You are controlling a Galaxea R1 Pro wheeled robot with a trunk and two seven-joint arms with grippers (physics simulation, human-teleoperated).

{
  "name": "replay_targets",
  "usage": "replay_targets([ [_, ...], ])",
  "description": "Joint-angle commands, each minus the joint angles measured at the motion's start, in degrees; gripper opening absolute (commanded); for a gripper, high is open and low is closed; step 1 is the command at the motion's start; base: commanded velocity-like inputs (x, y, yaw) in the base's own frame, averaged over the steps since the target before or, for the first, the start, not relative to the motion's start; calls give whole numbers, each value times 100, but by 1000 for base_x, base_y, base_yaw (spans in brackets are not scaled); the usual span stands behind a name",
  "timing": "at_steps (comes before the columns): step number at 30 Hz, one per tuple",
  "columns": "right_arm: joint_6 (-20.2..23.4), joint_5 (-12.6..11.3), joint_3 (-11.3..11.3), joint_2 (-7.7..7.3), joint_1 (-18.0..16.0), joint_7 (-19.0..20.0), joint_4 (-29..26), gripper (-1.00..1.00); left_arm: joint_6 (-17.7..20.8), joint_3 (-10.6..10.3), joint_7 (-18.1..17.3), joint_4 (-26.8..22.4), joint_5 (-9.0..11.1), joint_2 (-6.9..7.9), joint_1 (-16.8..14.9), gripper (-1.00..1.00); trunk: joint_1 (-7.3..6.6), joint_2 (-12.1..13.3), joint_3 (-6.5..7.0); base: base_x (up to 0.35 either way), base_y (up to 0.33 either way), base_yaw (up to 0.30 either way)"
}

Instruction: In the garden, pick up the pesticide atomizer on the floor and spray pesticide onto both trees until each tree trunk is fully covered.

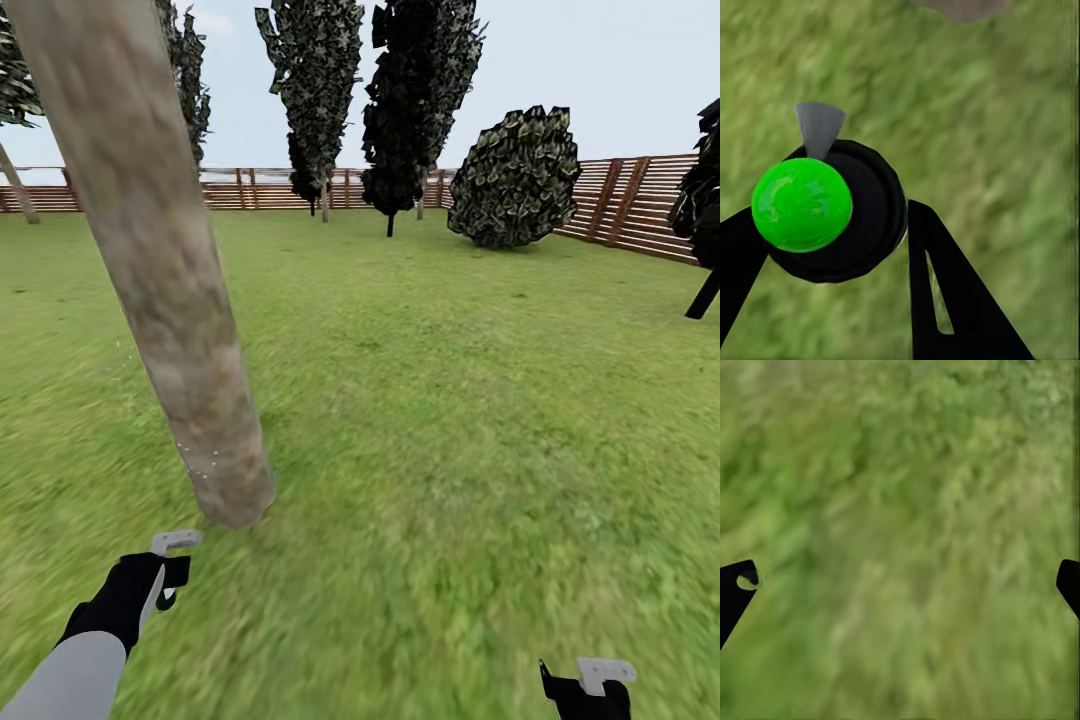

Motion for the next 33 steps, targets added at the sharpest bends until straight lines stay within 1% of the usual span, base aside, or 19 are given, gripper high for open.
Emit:
replay_targets([
  [1,-25,28,-49,1,-6,33,6,100,25,20,-28,-10,-41,-4,-4,-100,1,-2,-5,207,-230,1],
  [6,-25,28,-49,4,-6,33,5,100,30,28,-28,-4,-33,-4,-4,-100,1,-2,-5,187,-197,0],
  [10,-25,28,-47,8,-6,33,4,100,18,58,-36,-13,-14,4,-4,-100,1,-2,-5,16,-13,155],
  [14,-25,28,-48,8,-6,33,5,100,12,-3,-133,-62,-17,3,-89,-100,1,-2,-5,1,-1,111],
  [16,-25,28,-48,8,-6,33,6,100,33,-13,-145,-181,-23,40,-103,-100,1,-2,-5,0,0,14],
  [17,-25,28,-46,8,-6,33,6,100,64,-20,-157,-401,-31,80,-107,-100,1,-2,-5,0,0,4],
  [19,-25,28,-48,8,-6,29,6,100,81,-68,-259,-574,-40,88,-105,-100,1,-2,-5,0,0,2],
  [20,-25,28,-48,8,-6,27,6,100,86,-168,-361,-612,-44,86,-105,-100,1,-2,-5,0,0,0],
  [21,-25,28,-48,8,-6,26,6,100,98,-426,-560,-647,-45,85,-107,-100,1,-2,-5,0,0,0],
  [22,-25,28,-49,8,-6,25,6,100,135,-828,-827,-683,-42,80,-108,-100,1,-2,-5,0,0,0],
  [23,-25,28,-49,8,-6,25,6,100,214,-1035,-986,-737,-33,84,-109,-100,1,-2,-5,0,0,0],
  [25,-25,28,-49,8,-6,25,6,100,390,-1165,-1184,-852,-28,125,-117,-100,1,-2,-5,0,0,0],
  [26,-25,28,-49,8,-6,25,6,100,464,-1197,-1273,-899,-28,176,-137,-100,1,-2,-5,0,0,0],
  [27,-25,28,-49,8,-6,25,6,100,563,-1231,-1519,-957,-24,436,-220,-100,1,-2,-5,0,0,0],
  [29,-25,28,-49,8,-6,25,6,100,601,-1242,-1911,-978,-20,837,-313,-100,1,-2,-5,0,0,0],
  [31,-25,28,-49,8,-6,25,6,100,615,-1244,-2165,-989,-28,1025,-342,-100,1,-2,-5,0,0,0],
  [32,-25,28,-49,8,-6,25,6,100,619,-1257,-2247,-999,-38,1061,-347,-100,1,-2,-5,0,0,0],
  [33,-25,28,-49,8,-6,25,6,100,621,-1272,-2275,-1007,-37,1060,-347,-100,1,-2,-5,0,0,0],
])
